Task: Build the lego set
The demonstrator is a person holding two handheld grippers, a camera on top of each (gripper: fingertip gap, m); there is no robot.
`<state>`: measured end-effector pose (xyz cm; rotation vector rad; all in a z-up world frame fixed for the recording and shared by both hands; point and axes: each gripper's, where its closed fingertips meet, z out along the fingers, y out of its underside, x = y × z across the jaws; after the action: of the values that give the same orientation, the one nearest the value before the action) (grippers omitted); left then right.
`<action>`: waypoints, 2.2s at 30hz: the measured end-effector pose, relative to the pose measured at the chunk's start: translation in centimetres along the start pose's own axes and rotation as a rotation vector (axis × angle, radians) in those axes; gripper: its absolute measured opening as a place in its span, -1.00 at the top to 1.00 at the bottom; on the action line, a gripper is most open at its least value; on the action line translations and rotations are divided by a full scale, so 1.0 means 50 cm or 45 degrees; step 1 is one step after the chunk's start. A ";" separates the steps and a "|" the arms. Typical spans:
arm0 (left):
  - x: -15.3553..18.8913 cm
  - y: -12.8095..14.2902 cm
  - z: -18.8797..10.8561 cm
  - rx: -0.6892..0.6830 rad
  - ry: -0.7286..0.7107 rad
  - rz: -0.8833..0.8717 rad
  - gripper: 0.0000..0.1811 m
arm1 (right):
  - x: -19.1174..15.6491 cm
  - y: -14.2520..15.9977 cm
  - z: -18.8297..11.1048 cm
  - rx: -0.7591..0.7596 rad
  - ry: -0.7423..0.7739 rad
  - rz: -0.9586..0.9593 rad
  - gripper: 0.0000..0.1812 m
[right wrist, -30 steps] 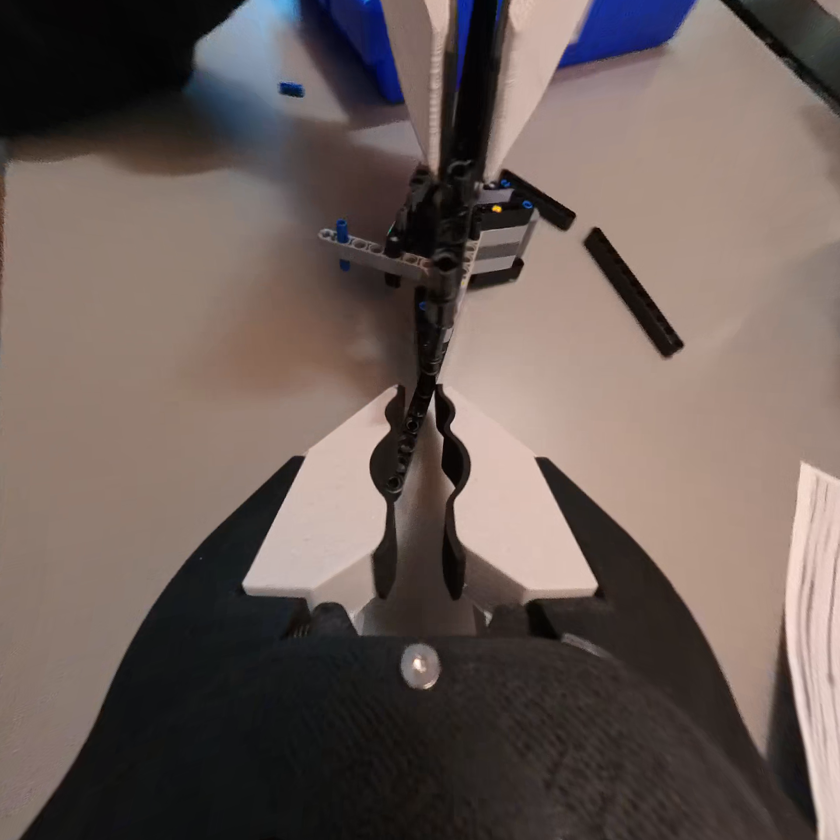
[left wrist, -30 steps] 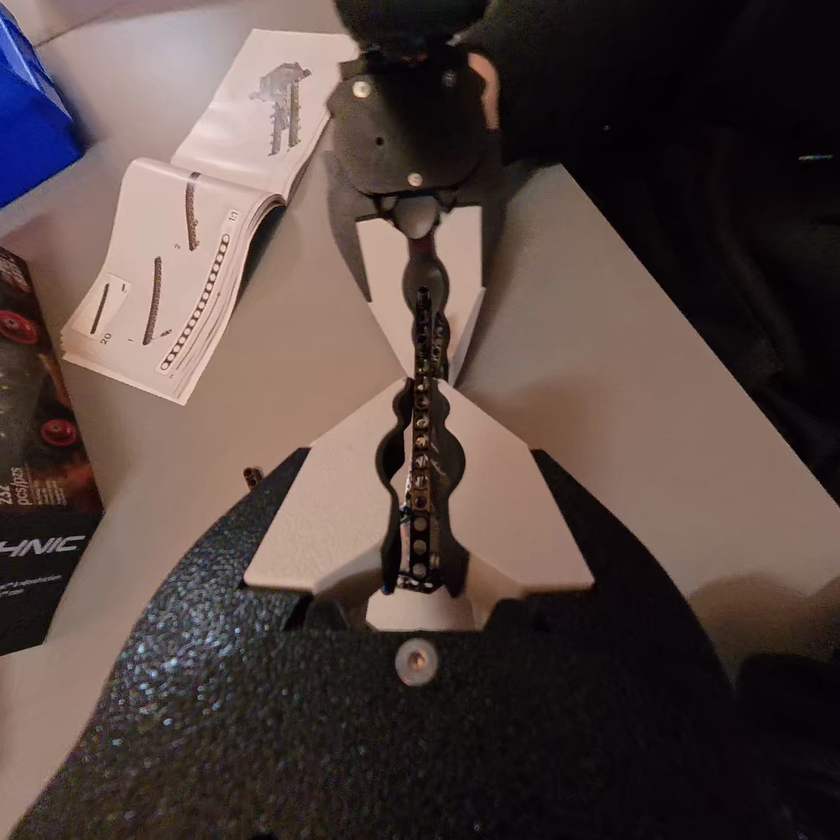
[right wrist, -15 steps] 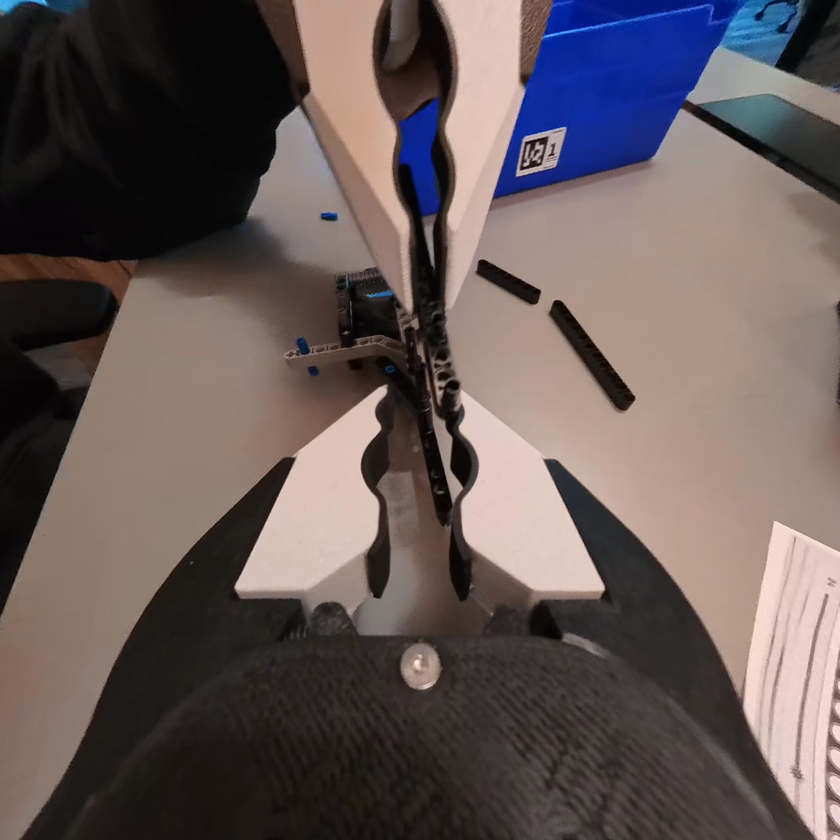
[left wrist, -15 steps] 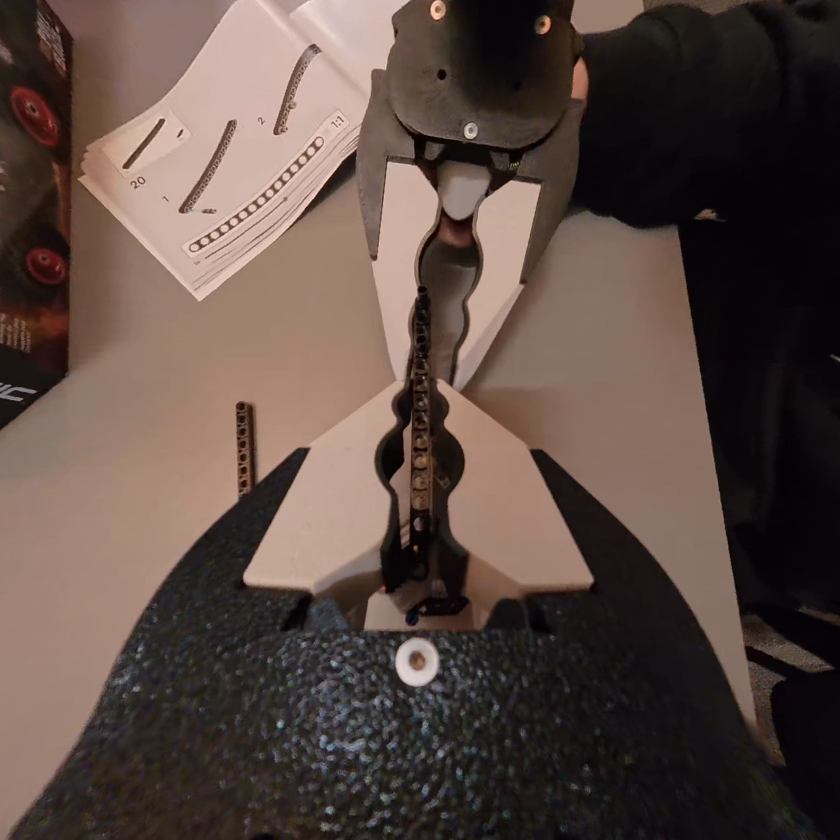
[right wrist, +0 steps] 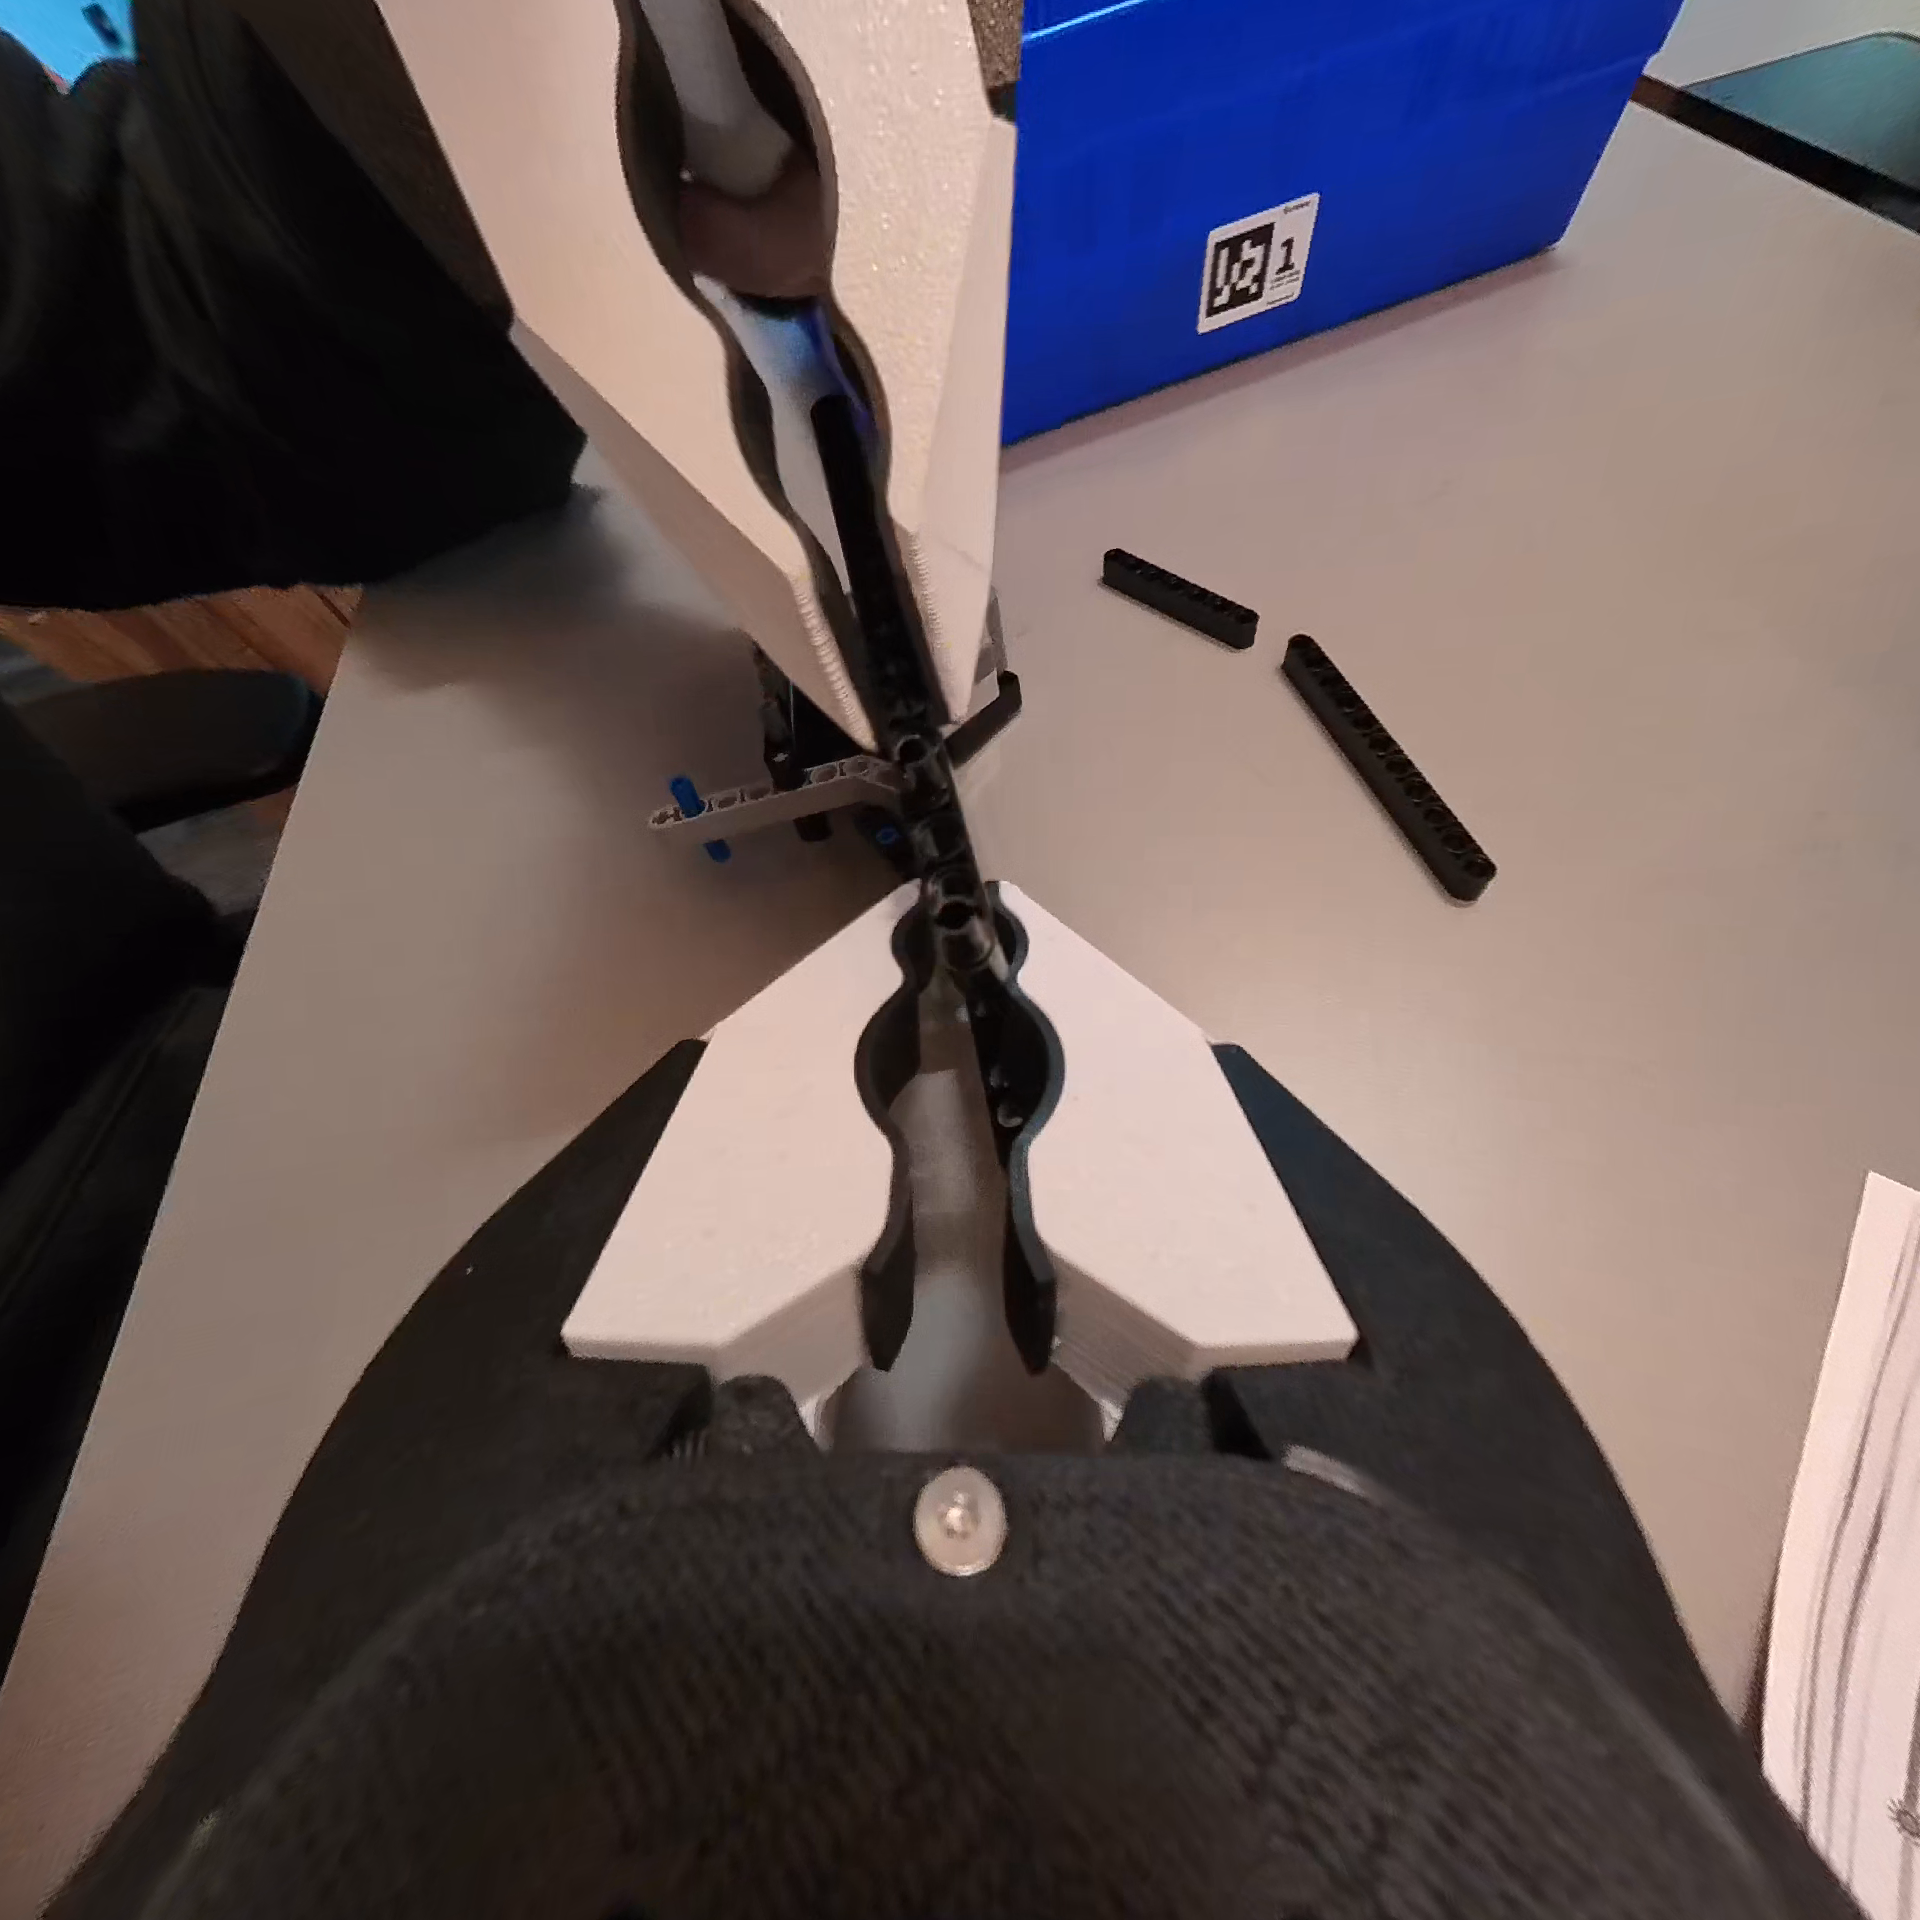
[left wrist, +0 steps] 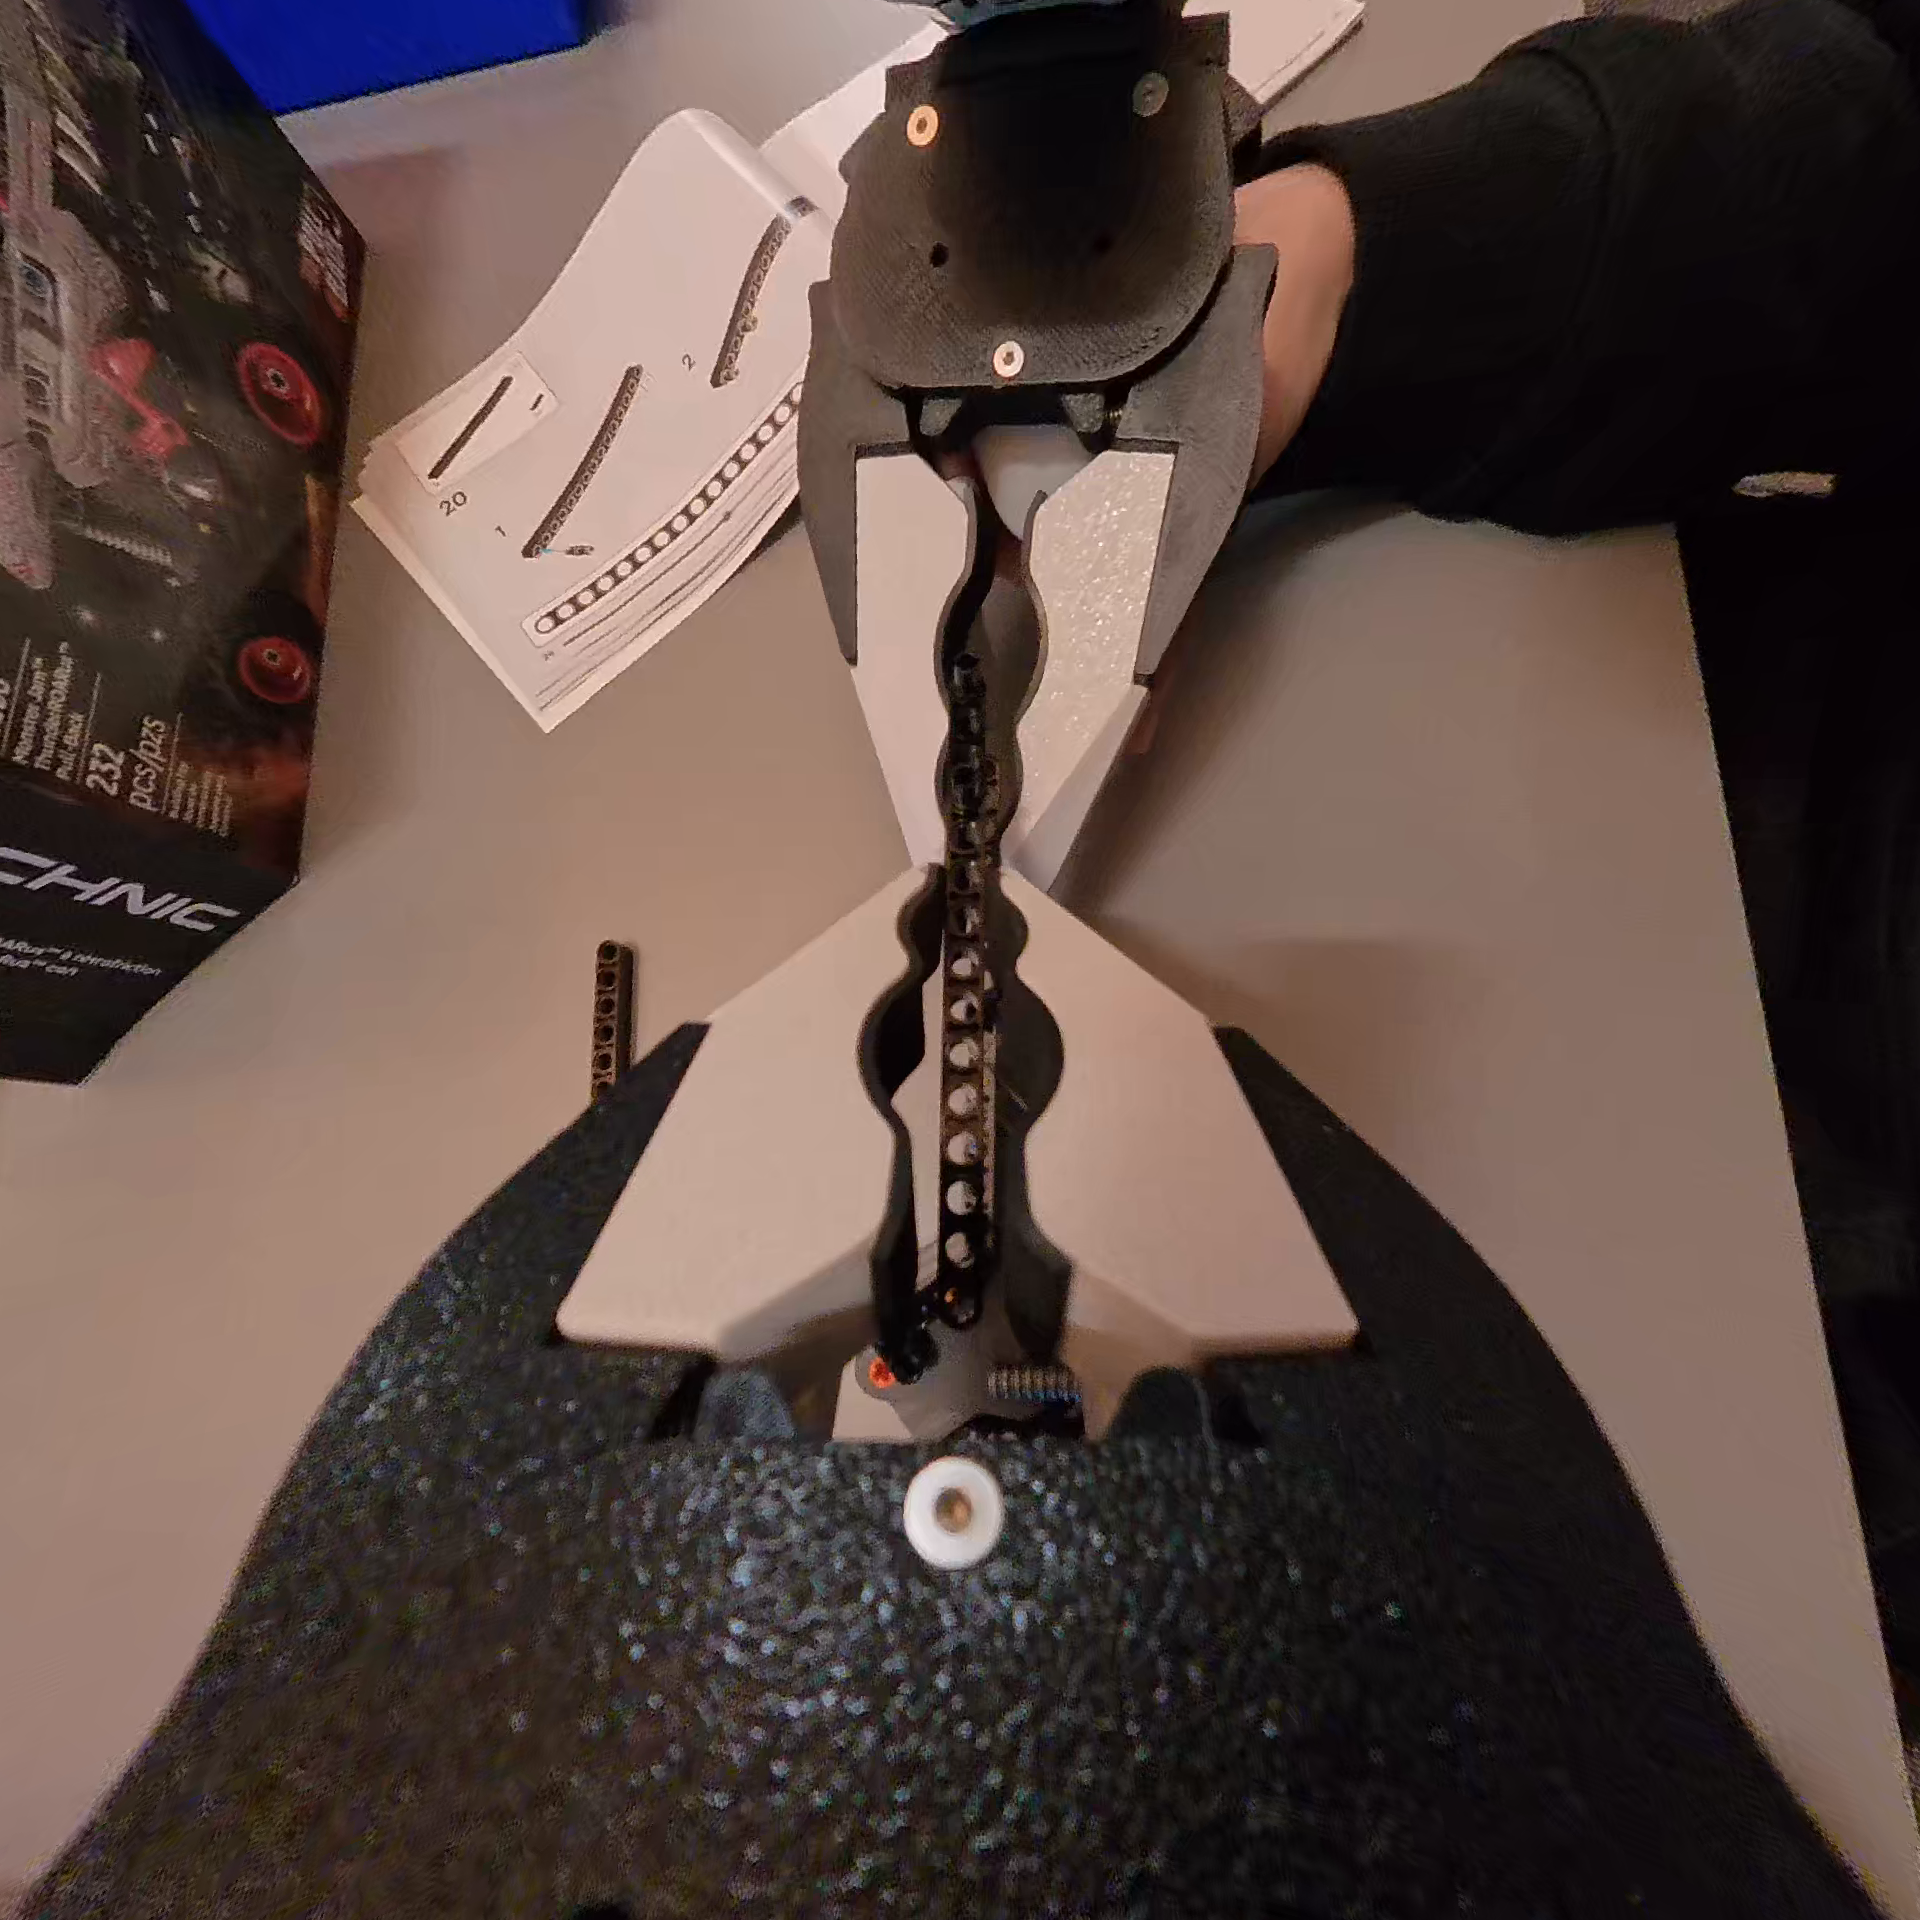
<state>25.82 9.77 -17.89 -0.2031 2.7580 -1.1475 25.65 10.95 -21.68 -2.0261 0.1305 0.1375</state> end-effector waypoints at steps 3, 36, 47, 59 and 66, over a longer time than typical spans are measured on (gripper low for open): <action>-0.001 -0.001 0.002 0.054 -0.017 -0.003 0.95 | 0.001 0.000 0.001 -0.001 0.018 -0.017 0.95; 0.004 0.028 0.040 -0.032 -0.111 -0.021 0.95 | 0.004 0.014 0.013 -0.067 -0.010 0.032 0.94; 0.007 0.030 0.041 -0.059 -0.008 -0.210 0.94 | 0.003 0.015 0.013 -0.067 -0.028 0.074 0.93; 0.007 0.029 0.042 -0.122 -0.164 -0.249 0.94 | 0.002 0.015 0.012 -0.066 -0.015 0.056 0.94; 0.006 0.029 0.042 -0.144 -0.200 -0.224 0.94 | 0.002 0.015 0.012 -0.066 -0.019 0.061 0.94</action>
<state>25.81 9.30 -20.42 -0.5352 2.7096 -0.9659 25.62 11.16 -22.62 -2.0741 0.1678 0.1884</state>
